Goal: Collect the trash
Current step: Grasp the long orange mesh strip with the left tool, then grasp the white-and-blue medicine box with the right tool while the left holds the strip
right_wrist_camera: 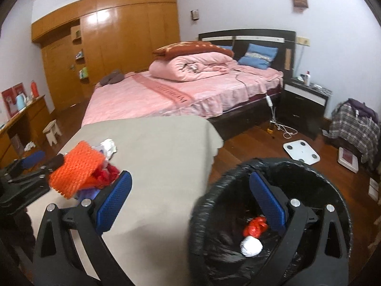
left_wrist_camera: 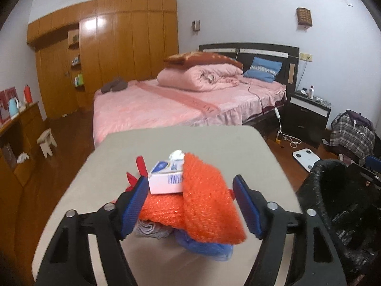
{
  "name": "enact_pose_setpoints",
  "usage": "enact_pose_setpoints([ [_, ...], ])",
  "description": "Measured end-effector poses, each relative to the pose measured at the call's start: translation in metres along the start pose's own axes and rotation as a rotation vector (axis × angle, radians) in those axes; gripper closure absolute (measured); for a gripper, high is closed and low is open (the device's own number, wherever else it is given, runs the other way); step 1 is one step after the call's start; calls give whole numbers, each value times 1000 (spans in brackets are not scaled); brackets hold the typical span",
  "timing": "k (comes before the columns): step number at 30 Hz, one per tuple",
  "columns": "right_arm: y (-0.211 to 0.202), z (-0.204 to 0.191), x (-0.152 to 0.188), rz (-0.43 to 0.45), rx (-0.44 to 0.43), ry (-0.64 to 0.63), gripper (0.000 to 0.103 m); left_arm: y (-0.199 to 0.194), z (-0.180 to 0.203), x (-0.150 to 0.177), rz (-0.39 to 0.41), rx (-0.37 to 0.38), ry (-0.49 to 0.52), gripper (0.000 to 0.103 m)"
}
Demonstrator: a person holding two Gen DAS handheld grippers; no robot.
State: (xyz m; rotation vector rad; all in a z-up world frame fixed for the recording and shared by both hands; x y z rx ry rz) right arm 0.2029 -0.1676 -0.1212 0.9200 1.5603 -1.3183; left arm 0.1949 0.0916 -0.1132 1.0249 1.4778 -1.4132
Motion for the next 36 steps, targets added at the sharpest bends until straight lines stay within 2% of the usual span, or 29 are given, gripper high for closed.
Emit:
enact_pose_setpoints([
  [6, 5, -10, 1, -13, -12, -21, 7, 21, 2, 22, -65, 27, -17, 43],
  [9, 8, -9, 2, -23, -7, -17, 7, 27, 8, 27, -82, 44, -18, 55],
  [11, 10, -7, 5, -26, -5, -14, 7, 27, 12, 30, -86, 50, -14, 69],
  [17, 11, -7, 6, -28, -5, -14, 7, 18, 20, 27, -50, 80, -15, 89],
  [27, 11, -10, 2, -5, -13, -8, 7, -3, 23, 3, 11, 103, -31, 91],
  [36, 14, -39, -12, 23, -59, -17, 7, -19, -2, -12, 44, 43, -35, 91],
])
Point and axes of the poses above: each gripper's, at about its wrist camera, not at the fingertips, and y roughly the way its jaws point, z to its right, x to its underside, the point moved 6 cm from there along y, roughly the way its jaws point, and after that the axes turned 14 degrees about z, right-handed, at the moved point
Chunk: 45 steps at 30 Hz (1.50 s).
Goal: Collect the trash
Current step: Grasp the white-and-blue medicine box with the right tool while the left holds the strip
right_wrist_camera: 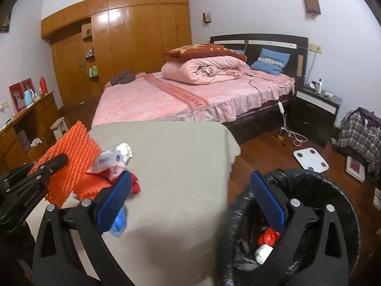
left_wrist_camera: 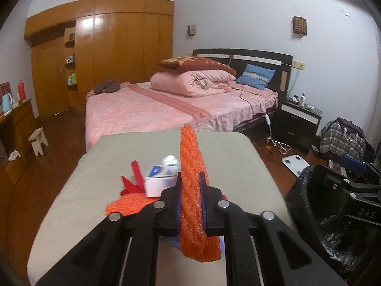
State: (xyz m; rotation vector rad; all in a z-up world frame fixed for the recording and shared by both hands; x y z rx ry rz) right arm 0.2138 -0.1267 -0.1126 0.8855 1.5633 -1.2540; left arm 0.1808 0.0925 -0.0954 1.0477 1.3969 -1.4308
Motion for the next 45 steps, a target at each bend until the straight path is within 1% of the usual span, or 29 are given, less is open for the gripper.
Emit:
enact_pose_setpoints([
  [5, 8, -29, -7, 16, -47, -4, 7, -8, -27, -5, 12, -55, -9, 91],
  [8, 18, -51, -10, 23, -78, -2, 7, -13, -49, -7, 22, -102, -5, 91],
  [11, 30, -74, -10, 21, -102, 4, 7, -14, -77, -4, 22, -160, -8, 91],
  [15, 48, -104, -6, 10, -126, 9, 7, -8, -108, 4, 12, -217, -15, 91],
  [19, 68, -137, 3, -13, -146, 9, 7, -1, -134, 13, -6, -249, -24, 91],
  [24, 84, -167, 14, -27, -137, -24, 8, 6, -160, 29, -25, -270, -45, 91],
  [28, 99, -183, 25, -60, -134, -36, 18, 10, -173, 39, -39, -281, -63, 91],
  [35, 118, -197, 40, -108, -112, -61, 22, 10, -188, 51, -51, -294, -85, 91],
  [36, 121, -199, 42, -115, -107, -69, 25, 10, -190, 52, -52, -295, -89, 91],
  [38, 125, -201, 45, -129, -107, -85, 31, 9, -192, 54, -54, -295, -97, 91],
  [40, 129, -203, 50, -151, -115, -95, 45, 11, -189, 53, -57, -295, -96, 91],
  [42, 128, -203, 53, -164, -127, -101, 45, 11, -187, 53, -58, -293, -98, 91],
  [45, 121, -199, 50, -150, -151, -97, 46, 9, -184, 53, -57, -287, -97, 91],
])
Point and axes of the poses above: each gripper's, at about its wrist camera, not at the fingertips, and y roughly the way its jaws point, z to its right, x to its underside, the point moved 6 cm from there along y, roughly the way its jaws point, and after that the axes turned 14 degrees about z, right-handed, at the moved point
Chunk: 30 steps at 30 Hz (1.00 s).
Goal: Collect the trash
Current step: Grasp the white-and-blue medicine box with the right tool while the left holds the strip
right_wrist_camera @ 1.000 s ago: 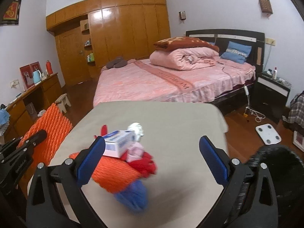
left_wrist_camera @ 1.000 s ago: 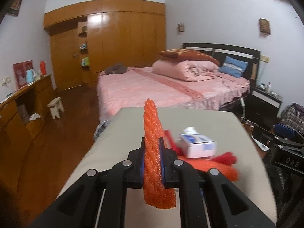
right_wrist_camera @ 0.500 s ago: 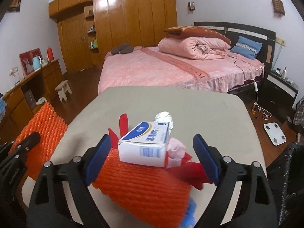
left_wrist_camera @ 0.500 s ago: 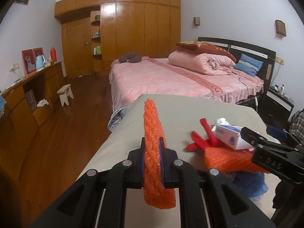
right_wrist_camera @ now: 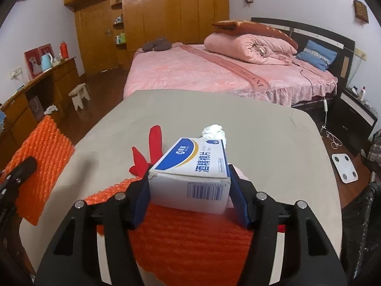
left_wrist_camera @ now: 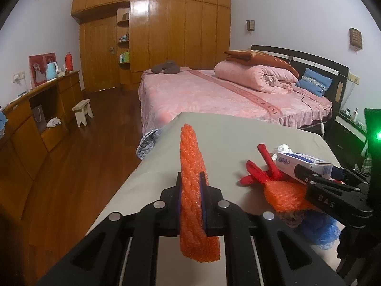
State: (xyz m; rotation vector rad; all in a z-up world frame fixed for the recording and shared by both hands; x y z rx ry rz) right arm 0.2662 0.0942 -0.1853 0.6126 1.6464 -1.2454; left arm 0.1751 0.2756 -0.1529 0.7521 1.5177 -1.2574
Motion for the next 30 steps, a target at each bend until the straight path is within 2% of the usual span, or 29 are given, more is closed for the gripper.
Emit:
enact_pose_setpoints([
  [9, -46, 26, -17, 72, -44, 37, 47, -16, 25, -13, 26, 57, 17, 91],
  [13, -56, 34, -10, 47, -61, 40, 46, -20, 41, -12, 21, 86, 13, 91],
  [18, -47, 37, 8, -8, -63, 37, 46, -16, 48, -2, -5, 95, 20, 91],
  [21, -39, 37, 10, -18, -58, 50, 38, -13, 49, 1, -13, 91, 22, 91],
  [24, -32, 38, 10, -23, -56, 66, 37, -11, 48, 2, -17, 85, 26, 91],
  [27, -28, 36, 11, -33, -68, 71, 47, -9, 46, 2, -18, 82, 25, 91],
  [30, -34, 37, 8, -19, -82, 75, 48, -11, 48, 0, -13, 86, 30, 91],
])
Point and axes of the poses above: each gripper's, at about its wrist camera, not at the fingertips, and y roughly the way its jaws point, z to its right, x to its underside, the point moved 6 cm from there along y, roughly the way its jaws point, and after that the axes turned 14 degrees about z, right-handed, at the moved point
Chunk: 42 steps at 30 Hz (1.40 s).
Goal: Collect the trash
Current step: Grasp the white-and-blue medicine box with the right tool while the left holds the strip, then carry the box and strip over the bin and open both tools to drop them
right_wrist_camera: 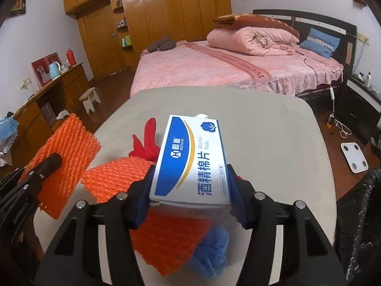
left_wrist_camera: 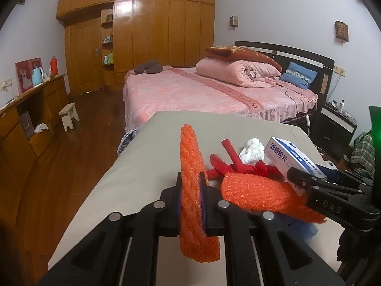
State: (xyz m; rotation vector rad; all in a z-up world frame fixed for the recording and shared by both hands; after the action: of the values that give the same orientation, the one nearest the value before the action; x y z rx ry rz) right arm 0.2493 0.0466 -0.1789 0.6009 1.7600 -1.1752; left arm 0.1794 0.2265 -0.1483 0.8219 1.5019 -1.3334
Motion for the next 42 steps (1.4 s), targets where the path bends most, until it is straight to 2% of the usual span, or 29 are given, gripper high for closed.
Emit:
enact_pose_setpoints([
  [11, -67, 11, -40, 139, -15, 0, 48, -26, 25, -30, 64, 51, 9, 91],
  [20, -129, 58, -59, 202, 62, 17, 48, -53, 88, -55, 115, 168, 18, 91],
  [28, -177, 118, -51, 227, 177, 41, 48, -70, 161, -56, 116, 304, 36, 91],
  [36, -217, 185, -26, 225, 323, 84, 48, -83, 236, -50, 118, 428, 80, 91],
  [42, -241, 234, -4, 219, 426, 116, 48, -88, 276, -42, 107, 503, 107, 91],
])
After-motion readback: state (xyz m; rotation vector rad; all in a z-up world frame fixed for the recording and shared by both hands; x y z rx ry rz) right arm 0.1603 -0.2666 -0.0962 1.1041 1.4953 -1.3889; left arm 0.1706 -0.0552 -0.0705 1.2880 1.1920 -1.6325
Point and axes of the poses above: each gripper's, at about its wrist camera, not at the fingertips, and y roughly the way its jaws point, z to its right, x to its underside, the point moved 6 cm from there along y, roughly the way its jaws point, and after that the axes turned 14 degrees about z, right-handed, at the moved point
